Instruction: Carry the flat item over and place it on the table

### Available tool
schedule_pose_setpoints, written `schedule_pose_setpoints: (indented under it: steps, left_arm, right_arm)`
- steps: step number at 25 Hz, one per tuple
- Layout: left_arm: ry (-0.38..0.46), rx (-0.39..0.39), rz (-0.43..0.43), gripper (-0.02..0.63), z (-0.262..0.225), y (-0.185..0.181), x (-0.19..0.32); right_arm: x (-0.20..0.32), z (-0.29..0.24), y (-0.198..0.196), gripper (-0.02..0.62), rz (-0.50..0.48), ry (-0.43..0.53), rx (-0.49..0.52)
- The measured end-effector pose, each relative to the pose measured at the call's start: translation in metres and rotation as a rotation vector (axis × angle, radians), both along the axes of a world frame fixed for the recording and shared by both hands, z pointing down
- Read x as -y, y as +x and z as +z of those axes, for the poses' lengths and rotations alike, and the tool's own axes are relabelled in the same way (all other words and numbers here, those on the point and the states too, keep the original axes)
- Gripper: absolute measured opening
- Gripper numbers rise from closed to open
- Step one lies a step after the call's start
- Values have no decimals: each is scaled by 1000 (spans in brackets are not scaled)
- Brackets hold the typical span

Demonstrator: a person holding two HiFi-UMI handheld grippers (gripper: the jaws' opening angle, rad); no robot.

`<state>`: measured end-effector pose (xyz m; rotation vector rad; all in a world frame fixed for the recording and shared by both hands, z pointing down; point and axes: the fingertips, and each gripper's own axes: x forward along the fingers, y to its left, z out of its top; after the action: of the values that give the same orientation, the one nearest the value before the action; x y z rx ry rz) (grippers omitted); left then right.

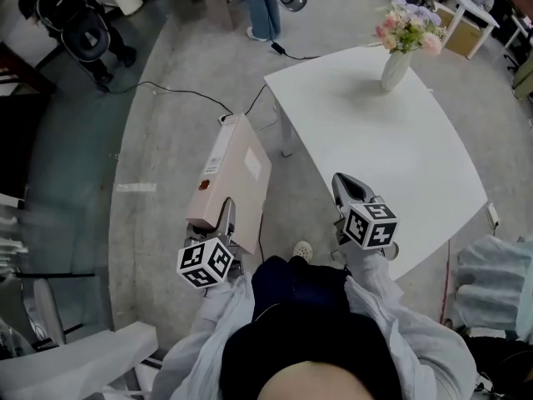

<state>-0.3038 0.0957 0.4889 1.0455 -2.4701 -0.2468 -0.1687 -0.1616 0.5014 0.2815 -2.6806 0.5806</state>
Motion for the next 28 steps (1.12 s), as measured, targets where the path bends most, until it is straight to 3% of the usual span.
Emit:
schedule_pose_setpoints:
  steps: [4,12,15,18,23,28]
  left_arm:
    - [85,-12,-48,281,-16,-20,-4]
    - [336,-88,-65,281,-60,-70,34]
    - [413,-94,-8,281,-75,-97,72]
    - [464,-146,76,282,-80,-121,121]
    - [462,-273,246,282,-74,-150,207]
    - [444,-422,349,282,-50,-164,268]
  right_arm:
    - [-1,2,-9,12,-4,2,0]
    - [22,9,-19,12,84,-126,51]
    - [43,7,-23,12,146,-170,90]
    - [65,1,-25,12,245,-243,165]
    - [98,-21,-32,11,416,-344,339]
    - [120,-22,-28,5,559,-338,382]
